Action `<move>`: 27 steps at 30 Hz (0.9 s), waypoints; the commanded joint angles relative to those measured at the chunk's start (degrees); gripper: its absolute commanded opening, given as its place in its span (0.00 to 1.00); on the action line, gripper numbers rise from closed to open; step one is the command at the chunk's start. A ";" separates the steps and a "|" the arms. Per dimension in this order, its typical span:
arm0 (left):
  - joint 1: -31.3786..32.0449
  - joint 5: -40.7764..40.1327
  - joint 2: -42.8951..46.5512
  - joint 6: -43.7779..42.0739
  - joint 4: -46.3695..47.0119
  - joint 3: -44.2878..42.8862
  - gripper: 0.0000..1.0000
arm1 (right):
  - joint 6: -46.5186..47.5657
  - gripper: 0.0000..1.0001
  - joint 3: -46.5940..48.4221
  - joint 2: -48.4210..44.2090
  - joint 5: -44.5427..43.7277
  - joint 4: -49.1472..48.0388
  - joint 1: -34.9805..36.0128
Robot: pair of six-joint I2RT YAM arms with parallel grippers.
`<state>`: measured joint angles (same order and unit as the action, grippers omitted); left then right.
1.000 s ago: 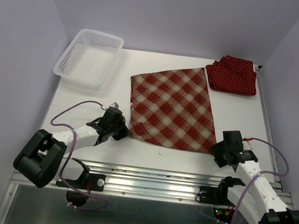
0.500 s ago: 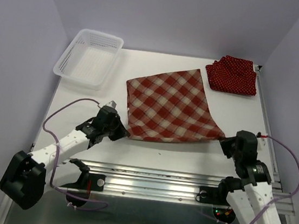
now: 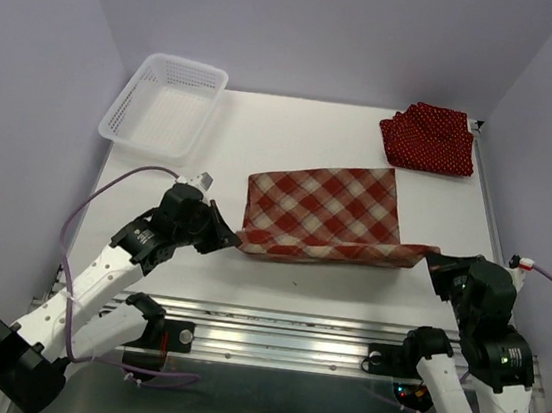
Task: Fold and stack the skirts
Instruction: Fold the skirt
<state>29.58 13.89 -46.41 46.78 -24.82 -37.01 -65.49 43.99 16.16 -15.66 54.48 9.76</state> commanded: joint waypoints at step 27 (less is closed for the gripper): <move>-9.36 -7.13 -31.01 -7.76 2.57 -28.90 0.00 | 11.62 0.01 10.06 38.05 -15.45 -33.64 -0.09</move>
<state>22.65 6.26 -75.81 42.41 -24.23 -62.96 -56.18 50.98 51.22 -25.87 28.16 9.82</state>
